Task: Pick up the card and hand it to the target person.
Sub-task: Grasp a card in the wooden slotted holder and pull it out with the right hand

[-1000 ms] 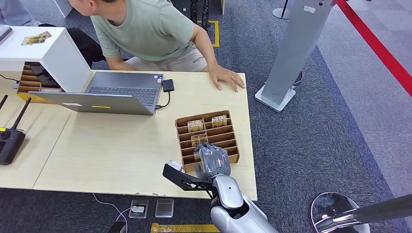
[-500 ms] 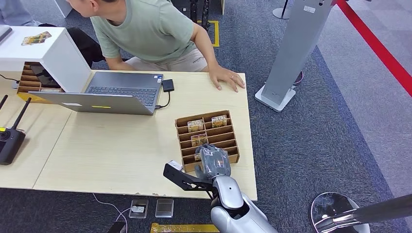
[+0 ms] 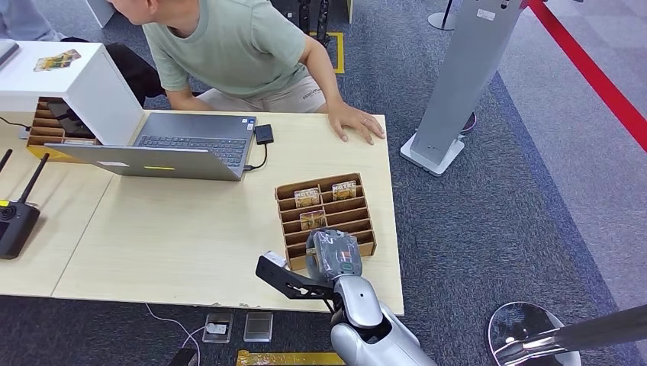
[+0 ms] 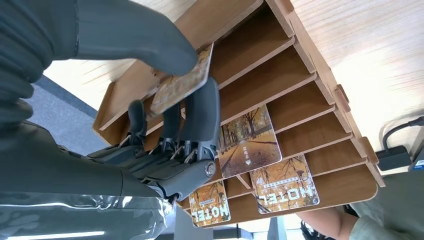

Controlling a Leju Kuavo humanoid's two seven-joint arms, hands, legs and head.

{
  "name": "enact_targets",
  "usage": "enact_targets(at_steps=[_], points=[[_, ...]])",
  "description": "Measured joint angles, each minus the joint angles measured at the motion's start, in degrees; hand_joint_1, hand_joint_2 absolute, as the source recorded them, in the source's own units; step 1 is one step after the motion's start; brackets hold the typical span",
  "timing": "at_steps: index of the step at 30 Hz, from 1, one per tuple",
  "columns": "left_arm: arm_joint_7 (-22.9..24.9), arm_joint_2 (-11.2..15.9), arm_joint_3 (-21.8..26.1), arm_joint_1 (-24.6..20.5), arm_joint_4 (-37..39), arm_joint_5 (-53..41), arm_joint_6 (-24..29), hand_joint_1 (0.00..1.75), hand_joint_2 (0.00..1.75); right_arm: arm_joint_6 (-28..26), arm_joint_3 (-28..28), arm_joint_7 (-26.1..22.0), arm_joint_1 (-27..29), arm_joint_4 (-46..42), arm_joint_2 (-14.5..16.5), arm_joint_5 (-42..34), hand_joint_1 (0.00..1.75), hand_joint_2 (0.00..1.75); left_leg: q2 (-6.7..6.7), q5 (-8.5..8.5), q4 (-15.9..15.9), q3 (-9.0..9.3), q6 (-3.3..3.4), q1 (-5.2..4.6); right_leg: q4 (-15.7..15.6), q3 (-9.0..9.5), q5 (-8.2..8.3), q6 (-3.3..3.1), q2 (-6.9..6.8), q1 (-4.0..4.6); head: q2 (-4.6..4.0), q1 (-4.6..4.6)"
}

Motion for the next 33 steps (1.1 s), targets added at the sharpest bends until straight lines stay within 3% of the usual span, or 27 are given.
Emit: enact_targets(at_steps=[7,25,33], points=[[0.6,0.0,0.0,0.0,0.0,0.0,0.5,0.00,1.75,-0.3,0.0,-0.1,-0.2,0.0,0.0,-0.4,1.53,1.75,0.00,0.00,0.0,0.00,0.00,0.00,0.0,0.00,0.00,0.00,0.00,0.00,0.00,0.00],[0.4,0.6,0.0,0.0,0.0,1.9,0.7,0.00,1.75,-1.7,0.0,-2.0,-0.3,-1.1,-0.2,1.9,1.52,1.75,0.00,0.00,0.0,0.00,0.00,0.00,0.0,0.00,0.00,0.00,0.00,0.00,0.00,0.00],[0.2,0.6,0.0,0.1,0.0,2.1,0.7,0.00,1.75,-5.9,-0.4,-6.9,0.0,-12.5,-2.7,6.6,1.52,1.75,0.01,0.00,0.0,0.01,0.00,0.00,0.0,-0.02,0.00,0.00,0.01,0.00,0.00,-0.01]])
